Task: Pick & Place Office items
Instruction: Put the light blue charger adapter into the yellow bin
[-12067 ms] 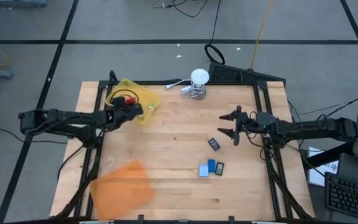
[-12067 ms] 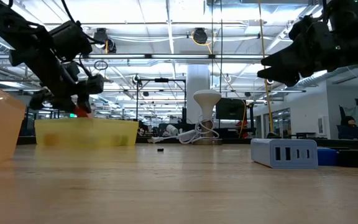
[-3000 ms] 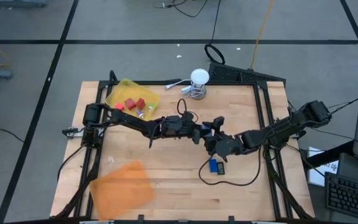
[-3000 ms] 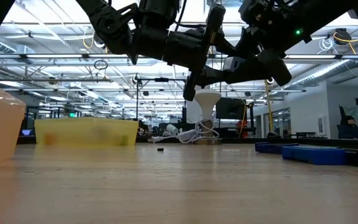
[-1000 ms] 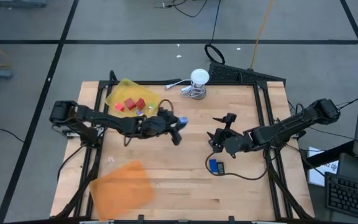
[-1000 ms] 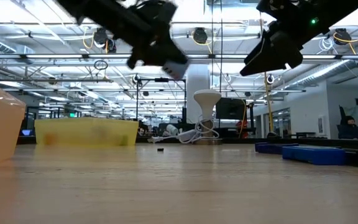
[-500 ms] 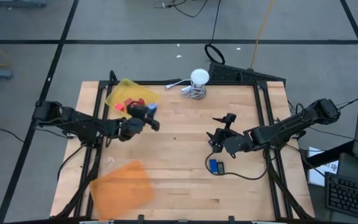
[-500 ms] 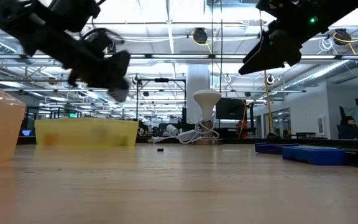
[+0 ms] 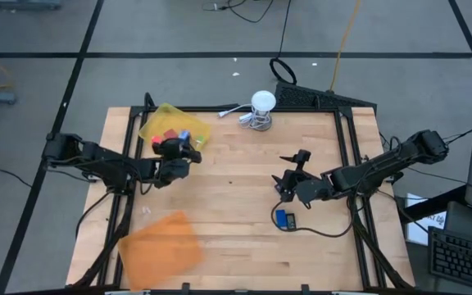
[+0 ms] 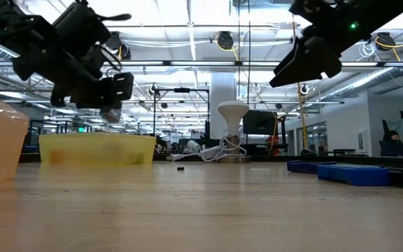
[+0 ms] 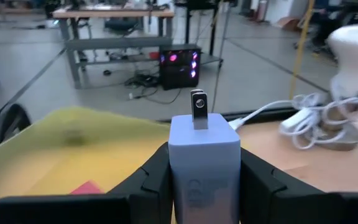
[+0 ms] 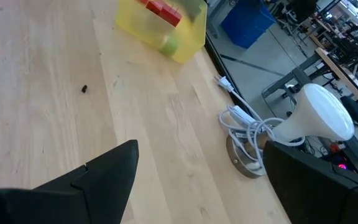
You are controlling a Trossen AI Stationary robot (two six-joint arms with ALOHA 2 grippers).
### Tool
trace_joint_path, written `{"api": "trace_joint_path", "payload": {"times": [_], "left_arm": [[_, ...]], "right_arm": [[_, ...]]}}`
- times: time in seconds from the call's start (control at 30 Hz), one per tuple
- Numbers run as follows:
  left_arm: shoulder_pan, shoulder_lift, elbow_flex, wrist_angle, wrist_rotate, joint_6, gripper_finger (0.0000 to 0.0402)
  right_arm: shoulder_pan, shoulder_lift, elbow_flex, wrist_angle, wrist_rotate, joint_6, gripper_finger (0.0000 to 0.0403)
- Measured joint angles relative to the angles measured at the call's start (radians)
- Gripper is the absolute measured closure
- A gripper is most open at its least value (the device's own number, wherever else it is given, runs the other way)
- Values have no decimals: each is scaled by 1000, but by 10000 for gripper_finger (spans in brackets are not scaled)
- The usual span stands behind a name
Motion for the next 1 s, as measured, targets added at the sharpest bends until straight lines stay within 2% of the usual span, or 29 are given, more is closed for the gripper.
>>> {"api": "trace_joint_path", "payload": {"times": [0.13,0.23,0.33,0.53,0.73,0.87,1.0], "left_arm": [[35,-18,0,-131,21,-131,276],[70,-31,0,-250,78,-239,275],[111,-61,0,-336,108,-275,281],[212,-223,0,-359,309,-81,280],[287,-455,-11,-339,399,166,282],[327,-592,-114,-182,530,370,280],[411,-710,-265,5,643,366,279]], "right_arm": [[0,0,-4,7,0,3,73],[0,0,-4,10,0,3,73],[0,0,-4,18,0,3,73],[0,0,-4,31,-1,3,73],[0,0,-4,31,-1,3,73],[0,0,-4,28,-6,13,73],[0,0,-4,30,-73,28,73]]}}
